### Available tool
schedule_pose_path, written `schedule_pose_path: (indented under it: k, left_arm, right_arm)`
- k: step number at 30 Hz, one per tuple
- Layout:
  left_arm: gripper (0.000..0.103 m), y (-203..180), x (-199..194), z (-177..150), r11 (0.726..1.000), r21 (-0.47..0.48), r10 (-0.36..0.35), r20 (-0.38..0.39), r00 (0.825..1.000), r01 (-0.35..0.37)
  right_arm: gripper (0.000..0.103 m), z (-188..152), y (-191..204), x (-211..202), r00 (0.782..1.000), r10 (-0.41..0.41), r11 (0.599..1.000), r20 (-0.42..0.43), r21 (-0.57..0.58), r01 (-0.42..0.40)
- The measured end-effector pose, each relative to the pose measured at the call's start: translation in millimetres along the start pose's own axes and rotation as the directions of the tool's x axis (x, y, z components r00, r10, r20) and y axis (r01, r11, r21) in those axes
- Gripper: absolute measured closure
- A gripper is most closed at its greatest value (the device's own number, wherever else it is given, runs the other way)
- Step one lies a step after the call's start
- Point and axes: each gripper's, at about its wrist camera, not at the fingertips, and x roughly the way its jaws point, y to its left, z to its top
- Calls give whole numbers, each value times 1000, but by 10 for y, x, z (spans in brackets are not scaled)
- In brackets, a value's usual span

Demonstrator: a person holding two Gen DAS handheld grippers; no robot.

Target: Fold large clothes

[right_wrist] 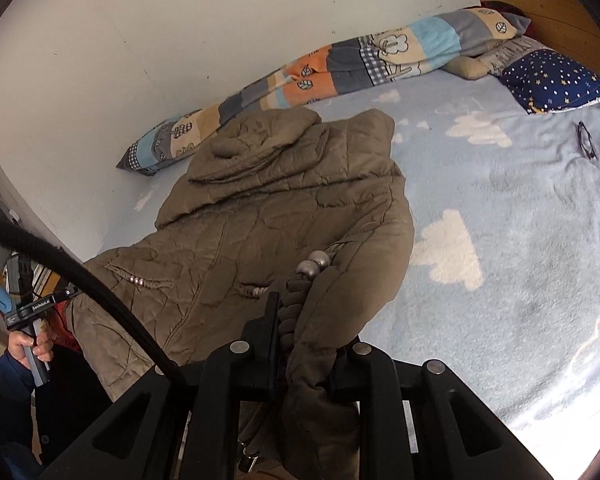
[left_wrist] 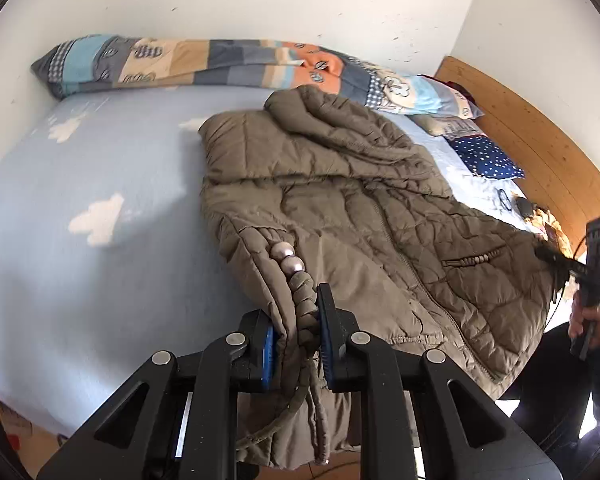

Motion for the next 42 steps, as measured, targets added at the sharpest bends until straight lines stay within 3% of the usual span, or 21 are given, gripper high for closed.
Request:
schedule_pose_path:
  k: [11,19,29,42]
  left_arm:
    - [85,70,-195,355,999,-8,-40,67,997,40]
    - [85,151,-295,718,997,-19,-69,114,991,71]
    - [85,244,-240,1166,994,-29,-105,129,986,110]
    - [85,367,94,1785,995,-30,-94,112,989,98]
  right_arm:
    - [85,553,79,-73,992,3,1000,124,-20,-1]
    - [85,949,65,-59,986,-9,1000,168,2,9]
    - [85,1489,112,100,980,-38,999,194,12,36]
    - [85,2127,81,558,982,-66,998,175,-8,69]
